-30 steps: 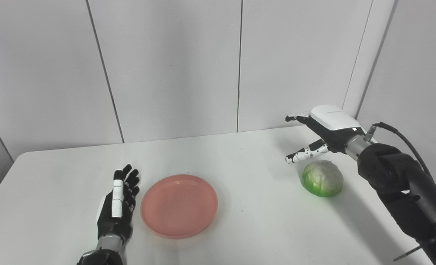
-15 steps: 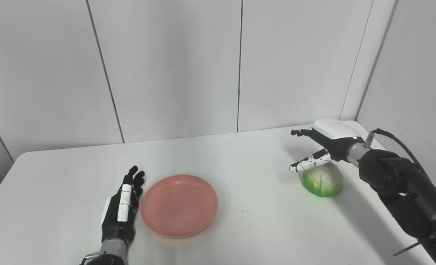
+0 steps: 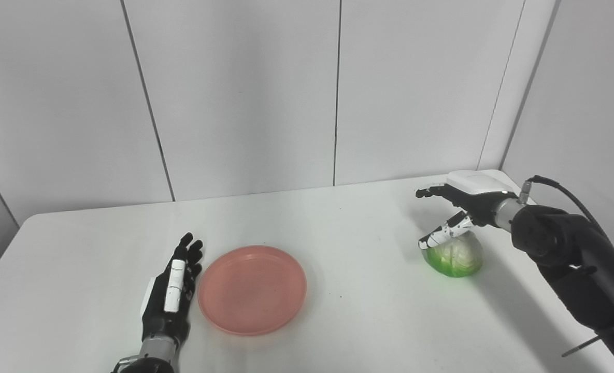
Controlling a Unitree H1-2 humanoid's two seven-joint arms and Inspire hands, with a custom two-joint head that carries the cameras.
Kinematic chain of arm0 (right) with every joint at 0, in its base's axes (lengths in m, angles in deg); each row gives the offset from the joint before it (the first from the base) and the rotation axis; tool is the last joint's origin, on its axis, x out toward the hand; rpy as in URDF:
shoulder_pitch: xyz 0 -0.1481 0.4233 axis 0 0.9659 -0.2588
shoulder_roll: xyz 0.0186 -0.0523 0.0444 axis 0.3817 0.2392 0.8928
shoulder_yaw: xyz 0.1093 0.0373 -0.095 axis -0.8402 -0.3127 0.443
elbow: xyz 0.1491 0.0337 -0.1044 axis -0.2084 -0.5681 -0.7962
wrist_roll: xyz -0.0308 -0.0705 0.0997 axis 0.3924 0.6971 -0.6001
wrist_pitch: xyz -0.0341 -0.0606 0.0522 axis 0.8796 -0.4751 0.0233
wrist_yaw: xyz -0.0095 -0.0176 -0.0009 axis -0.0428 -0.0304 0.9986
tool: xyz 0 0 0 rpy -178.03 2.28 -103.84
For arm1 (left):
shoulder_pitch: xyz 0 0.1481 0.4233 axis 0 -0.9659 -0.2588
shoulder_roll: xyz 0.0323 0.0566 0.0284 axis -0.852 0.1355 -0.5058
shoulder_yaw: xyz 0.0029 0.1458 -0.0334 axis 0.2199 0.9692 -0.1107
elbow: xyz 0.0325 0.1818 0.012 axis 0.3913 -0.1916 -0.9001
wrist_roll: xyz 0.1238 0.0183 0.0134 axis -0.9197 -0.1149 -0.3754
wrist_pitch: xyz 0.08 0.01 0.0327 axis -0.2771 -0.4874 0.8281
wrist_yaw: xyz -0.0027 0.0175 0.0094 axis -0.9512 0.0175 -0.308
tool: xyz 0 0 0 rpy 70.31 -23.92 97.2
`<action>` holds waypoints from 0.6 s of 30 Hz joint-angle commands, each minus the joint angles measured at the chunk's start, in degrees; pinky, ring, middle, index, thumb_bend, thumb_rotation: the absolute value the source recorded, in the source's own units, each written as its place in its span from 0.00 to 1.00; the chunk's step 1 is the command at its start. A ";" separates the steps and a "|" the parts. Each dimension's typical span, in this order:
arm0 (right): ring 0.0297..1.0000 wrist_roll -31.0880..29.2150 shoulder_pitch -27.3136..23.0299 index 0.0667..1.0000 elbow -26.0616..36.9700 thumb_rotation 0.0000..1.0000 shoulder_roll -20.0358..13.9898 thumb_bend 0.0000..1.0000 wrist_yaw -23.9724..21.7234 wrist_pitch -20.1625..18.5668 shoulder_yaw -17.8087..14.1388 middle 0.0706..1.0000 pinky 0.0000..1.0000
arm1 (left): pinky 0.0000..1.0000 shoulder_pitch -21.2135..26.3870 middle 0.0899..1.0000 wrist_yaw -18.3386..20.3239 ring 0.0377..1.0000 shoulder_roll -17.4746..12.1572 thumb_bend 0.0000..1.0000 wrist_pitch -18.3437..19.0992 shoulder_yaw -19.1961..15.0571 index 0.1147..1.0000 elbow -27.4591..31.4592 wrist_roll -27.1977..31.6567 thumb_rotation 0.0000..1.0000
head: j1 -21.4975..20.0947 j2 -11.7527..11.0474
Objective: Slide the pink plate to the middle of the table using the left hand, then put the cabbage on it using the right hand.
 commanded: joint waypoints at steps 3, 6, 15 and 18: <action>0.87 -0.68 -4.82 0.84 -0.01 0.37 -2.57 1.00 -1.39 0.15 -0.15 0.87 0.73 | 0.99 -0.06 0.92 0.37 0.97 0.09 0.89 1.83 -0.12 0.91 -1.18 0.87 0.85 | 0.10 0.07; 0.86 -0.93 -5.58 0.85 -0.25 0.33 -2.74 1.00 -2.18 0.38 0.17 0.87 0.73 | 0.99 -0.05 0.93 0.54 0.97 0.12 0.89 1.81 -0.31 0.91 -1.38 1.04 0.85 | 0.10 0.07; 0.93 -1.26 -8.55 0.87 -0.38 0.24 -3.97 1.00 -7.60 -0.92 2.17 0.92 0.78 | 0.99 -0.05 0.93 0.98 0.97 0.40 0.88 1.61 -0.63 0.90 -1.76 1.19 0.84 | 0.47 0.21; 0.93 -1.30 -9.64 0.87 -1.20 0.26 -4.35 1.00 -10.07 -1.19 2.99 0.92 0.80 | 0.99 -0.02 0.93 0.91 0.98 0.38 0.88 1.59 -0.49 0.90 -1.94 1.24 0.84 | 0.50 0.24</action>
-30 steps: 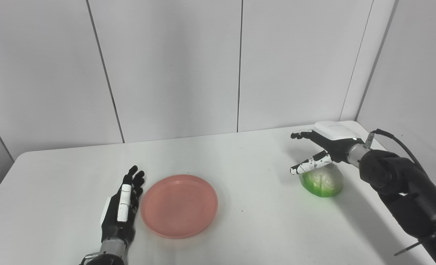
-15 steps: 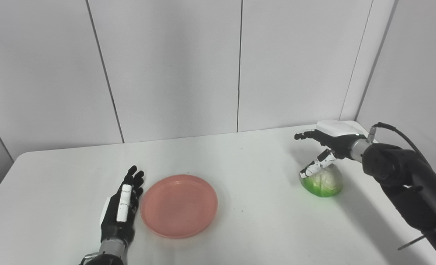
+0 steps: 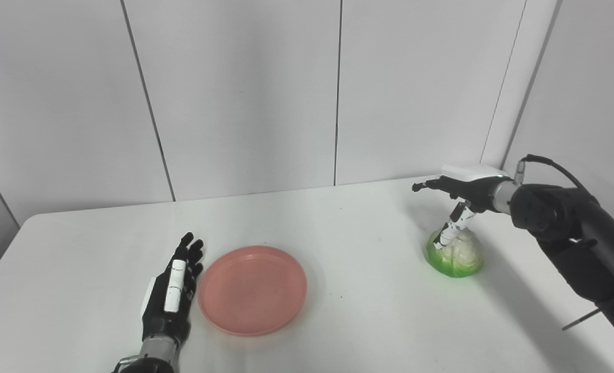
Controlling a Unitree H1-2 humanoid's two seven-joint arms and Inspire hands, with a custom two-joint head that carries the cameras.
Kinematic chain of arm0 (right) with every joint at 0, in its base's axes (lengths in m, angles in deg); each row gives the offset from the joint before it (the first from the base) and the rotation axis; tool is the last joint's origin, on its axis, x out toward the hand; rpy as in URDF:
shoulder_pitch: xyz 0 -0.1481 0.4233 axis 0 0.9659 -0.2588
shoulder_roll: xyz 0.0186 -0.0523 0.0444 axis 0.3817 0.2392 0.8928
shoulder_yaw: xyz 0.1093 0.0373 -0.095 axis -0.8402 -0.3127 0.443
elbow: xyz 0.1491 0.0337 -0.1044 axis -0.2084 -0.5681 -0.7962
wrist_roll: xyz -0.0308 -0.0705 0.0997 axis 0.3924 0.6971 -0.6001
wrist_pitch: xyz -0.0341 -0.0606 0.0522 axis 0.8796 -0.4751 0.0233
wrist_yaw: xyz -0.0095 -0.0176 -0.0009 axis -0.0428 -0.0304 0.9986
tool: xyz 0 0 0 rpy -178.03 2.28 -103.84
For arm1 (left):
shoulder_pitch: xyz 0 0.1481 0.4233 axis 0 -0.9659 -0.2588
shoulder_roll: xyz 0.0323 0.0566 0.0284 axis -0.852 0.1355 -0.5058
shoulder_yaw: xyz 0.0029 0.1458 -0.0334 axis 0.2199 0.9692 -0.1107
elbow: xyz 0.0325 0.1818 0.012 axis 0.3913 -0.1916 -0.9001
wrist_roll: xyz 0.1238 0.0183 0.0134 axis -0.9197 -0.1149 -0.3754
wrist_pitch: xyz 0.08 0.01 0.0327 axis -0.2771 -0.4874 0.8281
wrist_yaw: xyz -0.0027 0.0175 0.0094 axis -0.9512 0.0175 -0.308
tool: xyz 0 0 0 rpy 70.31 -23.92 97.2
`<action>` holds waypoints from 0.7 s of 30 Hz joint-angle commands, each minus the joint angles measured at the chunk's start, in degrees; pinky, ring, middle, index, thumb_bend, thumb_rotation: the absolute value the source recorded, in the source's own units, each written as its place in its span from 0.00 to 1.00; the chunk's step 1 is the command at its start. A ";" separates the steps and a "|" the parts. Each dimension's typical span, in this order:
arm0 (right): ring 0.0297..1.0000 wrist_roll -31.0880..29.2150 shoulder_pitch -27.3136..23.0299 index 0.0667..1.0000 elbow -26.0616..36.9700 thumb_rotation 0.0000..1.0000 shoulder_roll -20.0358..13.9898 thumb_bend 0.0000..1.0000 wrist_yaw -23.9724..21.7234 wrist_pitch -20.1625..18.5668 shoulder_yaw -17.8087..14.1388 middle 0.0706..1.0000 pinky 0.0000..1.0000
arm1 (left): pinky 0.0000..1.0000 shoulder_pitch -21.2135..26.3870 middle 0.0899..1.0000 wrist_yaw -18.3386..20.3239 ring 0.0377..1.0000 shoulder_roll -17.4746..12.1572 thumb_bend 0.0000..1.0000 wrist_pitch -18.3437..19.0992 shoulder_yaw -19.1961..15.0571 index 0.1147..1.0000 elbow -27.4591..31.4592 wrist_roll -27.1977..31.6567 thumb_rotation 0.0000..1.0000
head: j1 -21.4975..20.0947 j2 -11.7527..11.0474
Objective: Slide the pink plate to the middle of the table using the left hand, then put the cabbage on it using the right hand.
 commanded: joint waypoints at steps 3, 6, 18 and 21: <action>0.95 0.15 -5.61 0.87 -0.35 0.29 -2.38 1.00 -5.36 -2.86 1.05 0.94 0.85 | 0.98 -0.16 0.92 -0.12 0.97 0.06 0.89 1.83 0.06 0.91 -1.61 0.34 0.84 | 0.11 0.09; 0.96 -0.72 -7.35 0.87 -1.55 0.25 -2.19 1.00 -9.98 -6.03 1.93 0.96 0.85 | 0.98 -0.16 0.92 0.04 0.97 -0.02 0.89 1.73 0.02 0.91 -1.74 0.49 0.83 | 0.02 0.11; 0.95 1.99 -10.92 0.85 -8.00 0.20 -1.78 1.00 -14.04 -9.66 7.01 0.95 0.86 | 0.99 -0.52 0.93 -0.21 0.97 0.11 0.89 2.07 0.08 0.90 -1.17 0.47 0.82 | 0.31 0.37; 0.93 2.67 -11.44 0.86 -9.99 0.21 -1.92 1.00 -14.07 -9.11 8.18 0.94 0.85 | 0.99 -0.34 0.93 -0.13 0.97 -0.11 0.89 2.02 0.03 0.90 -1.42 0.45 0.83 | 0.24 0.36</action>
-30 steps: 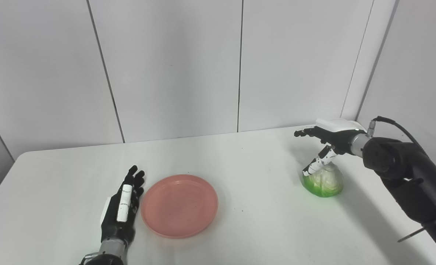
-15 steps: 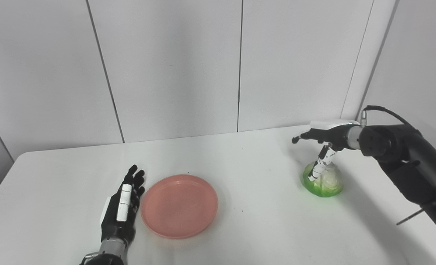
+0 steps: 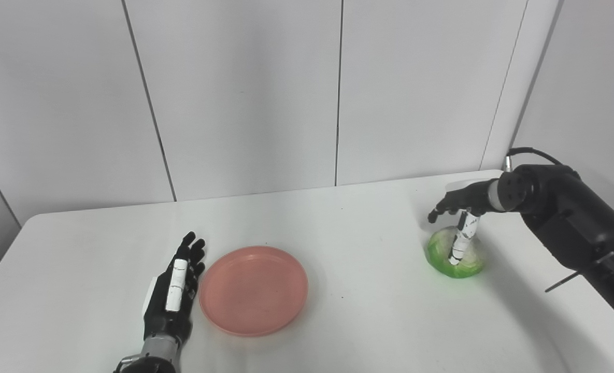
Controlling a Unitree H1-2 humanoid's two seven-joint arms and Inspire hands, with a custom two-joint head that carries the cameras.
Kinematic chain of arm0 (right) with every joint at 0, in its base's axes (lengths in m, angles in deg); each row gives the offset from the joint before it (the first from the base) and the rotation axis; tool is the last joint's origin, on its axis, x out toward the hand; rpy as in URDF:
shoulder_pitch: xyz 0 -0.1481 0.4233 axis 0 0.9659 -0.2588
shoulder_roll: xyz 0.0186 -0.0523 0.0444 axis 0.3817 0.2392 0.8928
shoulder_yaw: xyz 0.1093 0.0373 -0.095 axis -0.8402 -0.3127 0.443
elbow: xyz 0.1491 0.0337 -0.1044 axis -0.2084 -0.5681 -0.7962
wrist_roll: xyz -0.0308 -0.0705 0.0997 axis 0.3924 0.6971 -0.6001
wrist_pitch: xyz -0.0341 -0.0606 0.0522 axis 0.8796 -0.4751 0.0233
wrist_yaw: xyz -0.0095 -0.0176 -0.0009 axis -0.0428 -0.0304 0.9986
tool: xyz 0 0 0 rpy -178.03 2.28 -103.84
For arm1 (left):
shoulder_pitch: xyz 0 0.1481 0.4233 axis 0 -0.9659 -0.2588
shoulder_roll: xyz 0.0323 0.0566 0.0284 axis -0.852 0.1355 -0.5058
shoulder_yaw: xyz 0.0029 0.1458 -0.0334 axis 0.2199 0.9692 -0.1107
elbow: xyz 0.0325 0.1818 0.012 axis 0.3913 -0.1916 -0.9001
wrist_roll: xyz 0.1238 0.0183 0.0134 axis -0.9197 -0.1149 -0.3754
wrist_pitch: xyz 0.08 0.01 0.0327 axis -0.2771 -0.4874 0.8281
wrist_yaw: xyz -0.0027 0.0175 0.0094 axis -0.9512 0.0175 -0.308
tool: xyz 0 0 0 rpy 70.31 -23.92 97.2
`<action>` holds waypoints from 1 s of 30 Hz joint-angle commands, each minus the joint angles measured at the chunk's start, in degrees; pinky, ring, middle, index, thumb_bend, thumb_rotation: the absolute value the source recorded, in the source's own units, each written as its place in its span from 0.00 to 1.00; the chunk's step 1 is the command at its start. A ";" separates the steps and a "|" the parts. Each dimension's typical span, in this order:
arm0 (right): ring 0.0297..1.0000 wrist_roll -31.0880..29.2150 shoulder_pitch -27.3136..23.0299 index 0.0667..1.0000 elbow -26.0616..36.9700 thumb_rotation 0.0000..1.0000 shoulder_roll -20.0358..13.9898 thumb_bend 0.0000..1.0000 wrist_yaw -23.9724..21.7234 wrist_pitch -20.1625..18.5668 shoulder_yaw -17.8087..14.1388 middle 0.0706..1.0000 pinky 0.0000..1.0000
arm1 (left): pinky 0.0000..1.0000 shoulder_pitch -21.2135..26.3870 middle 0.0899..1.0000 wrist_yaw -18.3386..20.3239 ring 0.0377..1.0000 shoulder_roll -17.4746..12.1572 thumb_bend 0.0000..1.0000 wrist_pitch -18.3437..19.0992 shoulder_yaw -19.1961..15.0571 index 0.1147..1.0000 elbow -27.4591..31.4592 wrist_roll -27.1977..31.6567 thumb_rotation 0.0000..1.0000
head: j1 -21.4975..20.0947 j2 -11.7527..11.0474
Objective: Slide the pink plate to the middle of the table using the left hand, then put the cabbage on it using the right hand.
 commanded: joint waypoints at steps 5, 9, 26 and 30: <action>0.93 1.51 -4.24 0.86 -2.13 0.20 -1.67 1.00 0.79 0.05 0.75 0.93 0.88 | 0.99 -0.58 0.93 -0.06 0.97 -0.12 0.89 2.30 -0.14 0.91 -0.94 0.56 0.83 | 0.15 0.02; 0.91 1.22 -3.46 0.87 -1.82 0.23 -1.76 1.00 0.71 -0.33 0.49 0.92 0.83 | 1.00 -0.46 0.93 0.04 0.97 -0.36 0.88 2.31 -0.05 0.91 -1.04 0.41 0.83 | 0.12 0.19; 0.88 -8.60 0.83 0.89 -2.11 0.26 -0.23 1.00 4.28 1.51 -4.42 0.92 0.79 | 1.00 -0.54 0.93 0.14 0.97 -0.70 0.88 2.66 -0.07 0.91 -0.88 0.50 0.83 | 0.52 0.40; 0.90 -8.31 1.41 0.90 -2.29 0.26 -0.20 1.00 5.01 0.98 -3.36 0.93 0.82 | 1.00 -0.65 0.93 0.23 0.97 -0.57 0.88 2.46 -0.02 0.90 -0.95 0.54 0.84 | 0.79 0.48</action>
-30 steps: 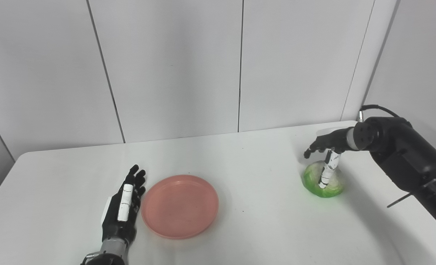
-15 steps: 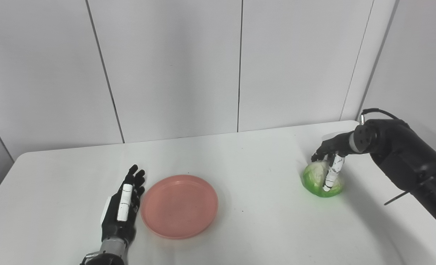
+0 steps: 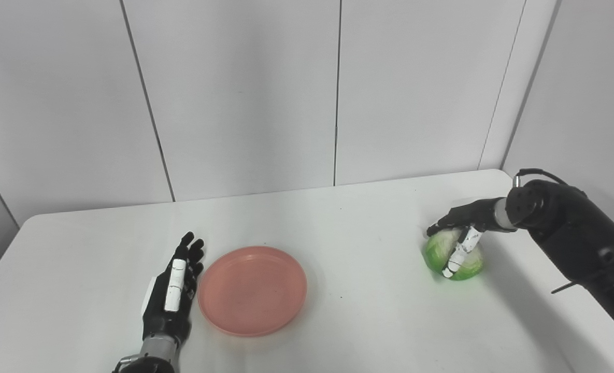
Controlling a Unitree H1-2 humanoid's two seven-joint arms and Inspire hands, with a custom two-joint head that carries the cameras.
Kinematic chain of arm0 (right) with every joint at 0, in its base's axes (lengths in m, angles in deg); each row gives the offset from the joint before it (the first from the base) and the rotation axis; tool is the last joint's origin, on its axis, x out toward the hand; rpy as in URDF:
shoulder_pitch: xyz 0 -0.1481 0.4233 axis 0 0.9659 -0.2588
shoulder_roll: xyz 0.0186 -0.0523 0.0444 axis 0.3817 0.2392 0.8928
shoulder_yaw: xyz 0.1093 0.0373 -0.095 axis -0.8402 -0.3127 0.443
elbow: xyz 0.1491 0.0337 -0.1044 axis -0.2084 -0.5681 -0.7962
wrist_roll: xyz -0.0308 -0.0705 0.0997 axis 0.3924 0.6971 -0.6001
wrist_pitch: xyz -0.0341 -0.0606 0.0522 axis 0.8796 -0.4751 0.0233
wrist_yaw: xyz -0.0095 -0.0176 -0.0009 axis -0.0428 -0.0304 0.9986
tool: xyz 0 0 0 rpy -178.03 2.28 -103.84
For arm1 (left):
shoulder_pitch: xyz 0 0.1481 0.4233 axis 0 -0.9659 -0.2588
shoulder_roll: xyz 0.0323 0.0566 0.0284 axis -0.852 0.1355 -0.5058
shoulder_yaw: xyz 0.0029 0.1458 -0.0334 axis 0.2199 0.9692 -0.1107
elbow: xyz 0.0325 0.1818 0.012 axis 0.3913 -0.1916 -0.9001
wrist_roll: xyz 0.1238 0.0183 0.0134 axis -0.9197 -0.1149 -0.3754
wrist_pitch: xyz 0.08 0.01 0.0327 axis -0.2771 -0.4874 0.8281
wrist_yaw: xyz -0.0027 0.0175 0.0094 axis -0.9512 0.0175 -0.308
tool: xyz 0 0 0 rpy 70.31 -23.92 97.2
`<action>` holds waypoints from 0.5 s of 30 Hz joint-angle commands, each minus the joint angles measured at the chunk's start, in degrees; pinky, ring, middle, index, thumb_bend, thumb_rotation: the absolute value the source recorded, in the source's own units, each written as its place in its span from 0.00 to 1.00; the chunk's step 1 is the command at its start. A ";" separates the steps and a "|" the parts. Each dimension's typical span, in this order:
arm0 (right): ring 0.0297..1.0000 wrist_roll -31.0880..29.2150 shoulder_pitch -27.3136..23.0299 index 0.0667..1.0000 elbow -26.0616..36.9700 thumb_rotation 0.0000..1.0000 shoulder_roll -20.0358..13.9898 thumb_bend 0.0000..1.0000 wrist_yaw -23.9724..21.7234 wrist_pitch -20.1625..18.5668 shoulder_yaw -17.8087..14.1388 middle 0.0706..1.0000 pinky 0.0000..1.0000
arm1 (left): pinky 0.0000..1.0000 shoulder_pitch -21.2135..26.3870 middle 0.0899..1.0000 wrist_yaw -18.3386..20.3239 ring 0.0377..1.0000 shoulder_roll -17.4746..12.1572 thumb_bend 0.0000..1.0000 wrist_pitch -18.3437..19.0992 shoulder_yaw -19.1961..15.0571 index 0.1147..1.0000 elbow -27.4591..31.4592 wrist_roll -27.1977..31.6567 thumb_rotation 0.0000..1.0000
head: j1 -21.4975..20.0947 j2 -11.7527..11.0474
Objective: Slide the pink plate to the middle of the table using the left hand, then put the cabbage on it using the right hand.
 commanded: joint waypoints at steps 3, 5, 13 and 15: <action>0.92 0.97 -1.90 0.91 0.36 0.26 -0.90 1.00 1.62 0.41 0.84 0.93 0.85 | 0.98 -0.77 0.93 0.00 0.97 -0.07 0.88 2.57 -0.10 0.90 -0.84 0.64 0.83 | 0.05 0.09; 0.91 1.02 -2.01 0.91 -0.33 0.25 -0.80 1.00 1.47 0.93 1.50 0.93 0.83 | 0.98 -0.82 0.93 -0.13 0.97 -0.01 0.89 2.62 -0.15 0.90 -0.82 0.62 0.83 | 0.03 0.14; 0.83 1.93 -3.16 0.90 -4.23 0.27 -0.65 1.00 0.53 3.97 5.28 0.92 0.71 | 1.00 -1.20 0.94 -0.10 0.97 0.22 0.89 2.86 -0.18 0.89 -0.62 0.75 0.83 | 0.07 0.33; 0.85 2.29 -3.22 0.90 -4.53 0.27 -0.71 1.00 0.65 4.10 5.70 0.92 0.72 | 0.99 -1.28 0.94 -0.19 0.96 0.24 0.89 2.97 -0.12 0.89 -0.44 0.61 0.83 | 0.03 0.39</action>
